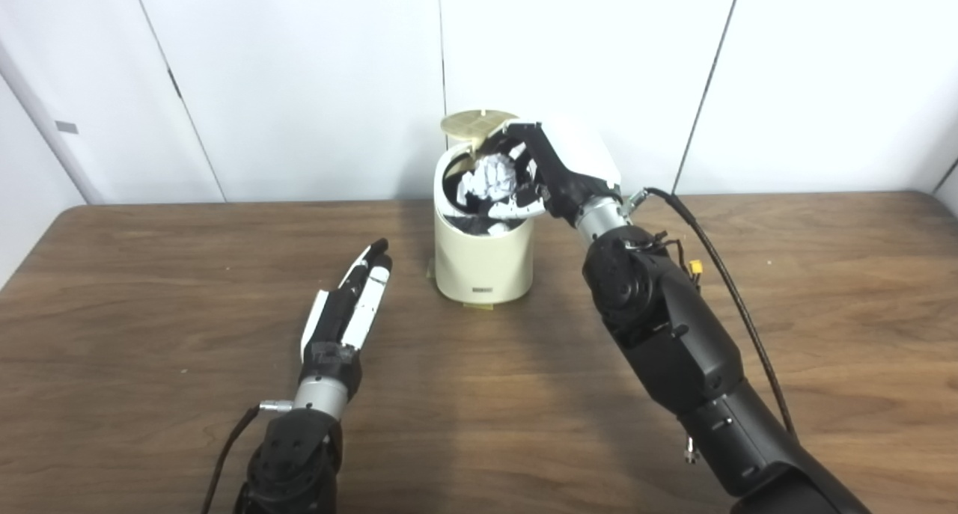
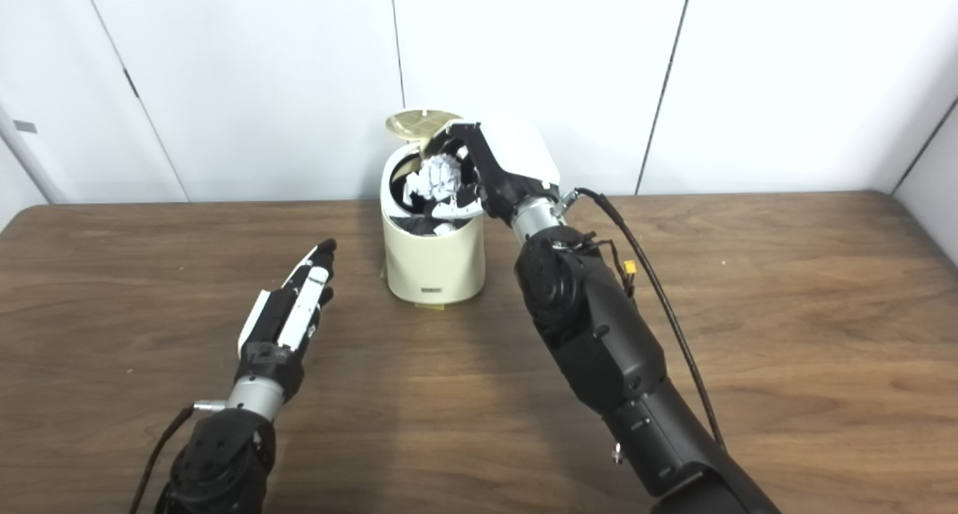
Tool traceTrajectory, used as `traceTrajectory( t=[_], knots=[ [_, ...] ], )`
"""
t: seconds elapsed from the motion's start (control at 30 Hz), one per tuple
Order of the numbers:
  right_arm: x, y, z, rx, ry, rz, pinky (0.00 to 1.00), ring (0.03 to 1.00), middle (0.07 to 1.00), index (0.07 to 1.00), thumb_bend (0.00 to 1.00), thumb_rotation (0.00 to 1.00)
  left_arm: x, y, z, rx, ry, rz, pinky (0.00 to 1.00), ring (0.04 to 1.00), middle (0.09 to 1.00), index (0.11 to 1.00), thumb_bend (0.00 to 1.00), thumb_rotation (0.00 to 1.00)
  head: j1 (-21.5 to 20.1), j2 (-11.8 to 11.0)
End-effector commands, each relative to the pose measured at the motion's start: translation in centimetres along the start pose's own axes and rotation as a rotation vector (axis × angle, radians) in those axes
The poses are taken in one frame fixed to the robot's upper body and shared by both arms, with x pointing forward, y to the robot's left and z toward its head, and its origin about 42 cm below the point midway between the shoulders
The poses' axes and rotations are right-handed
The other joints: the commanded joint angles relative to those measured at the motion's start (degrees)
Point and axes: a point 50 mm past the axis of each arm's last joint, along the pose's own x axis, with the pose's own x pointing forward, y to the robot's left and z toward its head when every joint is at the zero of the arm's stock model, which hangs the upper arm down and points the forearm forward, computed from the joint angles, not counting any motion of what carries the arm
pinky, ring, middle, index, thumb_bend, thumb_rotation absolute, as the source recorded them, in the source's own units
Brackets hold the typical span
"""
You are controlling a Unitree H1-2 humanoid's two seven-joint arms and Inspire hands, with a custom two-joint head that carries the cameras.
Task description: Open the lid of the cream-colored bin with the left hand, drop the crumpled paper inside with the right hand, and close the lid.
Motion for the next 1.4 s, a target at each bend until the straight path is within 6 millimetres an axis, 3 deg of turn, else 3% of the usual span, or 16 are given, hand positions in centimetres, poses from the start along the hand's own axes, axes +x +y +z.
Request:
traceTrajectory(
  t=[0.0, 0.33, 0.4, 0.43, 0.63, 0.8, 0.83, 0.87, 0.93, 1.07, 1.37],
  knots=[
    [0.9, -1.8, 1.4, -0.003, -0.048, -0.039, 0.5, 0.554, 0.641, 0.67, 0.88, 0.02, 1.0, -0.6, 2.1, -0.001, -0.1, -0.007, 1.0, 1.0, 0.982, 0.974, 0.47, 0.79, 0.09, -0.01],
    [0.8, -1.5, 1.5, 0.006, -0.05, -0.033, 0.49, 0.558, 0.66, 0.705, 0.87, 0.03, 0.9, -0.6, 2.1, -0.01, -0.096, -0.012, 1.0, 1.0, 0.993, 0.985, 0.48, 0.78, 0.19, -0.01],
    [0.7, -1.5, 1.4, 0.01, -0.045, -0.024, 0.49, 0.572, 0.676, 0.723, 0.89, 0.08, 0.9, -0.6, 2.1, -0.012, -0.096, -0.012, 1.0, 1.0, 0.993, 0.985, 0.48, 0.78, 0.12, 0.08],
    [0.7, -1.5, 1.4, 0.01, -0.042, -0.019, 0.49, 0.587, 0.697, 0.739, 0.92, 0.15, 0.8, -0.6, 2.1, -0.012, -0.096, -0.01, 1.0, 1.0, 0.99, 0.984, 0.47, 0.77, 0.21, 0.1],
    [0.6, -1.5, 1.4, 0.009, -0.037, -0.015, 0.51, 0.61, 0.719, 0.747, 0.94, 0.19, 0.9, -0.7, 2.1, -0.017, -0.096, -0.008, 1.0, 1.0, 0.987, 0.984, 0.46, 0.77, 0.21, 0.1],
    [0.2, -1.8, 1.4, 0.038, -0.053, -0.091, 0.47, 0.531, 0.619, 0.67, 0.86, 0.02, 0.8, -0.6, 2.0, -0.007, -0.09, -0.005, 1.0, 1.0, 0.982, 0.983, 0.47, 0.78, 0.17, 0.21],
    [0.1, -1.8, 1.4, 0.048, -0.068, -0.121, 0.44, 0.46, 0.559, 0.615, 0.69, 0.01, 0.8, -0.5, 1.9, -0.008, -0.09, -0.007, 1.0, 1.0, 0.983, 0.984, 0.46, 0.78, 0.17, 0.21],
    [0.0, -1.8, 1.4, 0.054, -0.078, -0.141, 0.42, 0.426, 0.528, 0.578, 0.6, 0.0, 0.8, -0.5, 1.9, -0.009, -0.09, -0.008, 1.0, 1.0, 0.985, 0.986, 0.46, 0.78, 0.23, 0.17],
    [-0.2, -1.8, 1.3, 0.06, -0.1, -0.184, 0.38, 0.395, 0.508, 0.533, 0.52, 0.0, 0.8, -0.5, 1.9, -0.01, -0.089, -0.008, 1.0, 1.0, 0.985, 0.986, 0.46, 0.78, 0.23, 0.17],
    [-0.4, -1.9, 1.0, 0.06, -0.124, -0.225, 0.32, 0.383, 0.517, 0.501, 0.5, 0.0, 0.9, -0.5, 1.9, -0.008, -0.089, -0.006, 1.0, 1.0, 0.989, 0.98, 0.45, 0.78, 0.3, -0.04],
    [-1.2, -3.5, 0.8, 0.118, -0.151, -0.304, 0.32, 0.399, 0.534, 0.479, 0.5, 0.0, 0.9, -0.4, 1.7, -0.01, -0.088, -0.006, 1.0, 1.0, 0.989, 0.986, 0.46, 0.78, 0.04, -0.29]
  ],
)
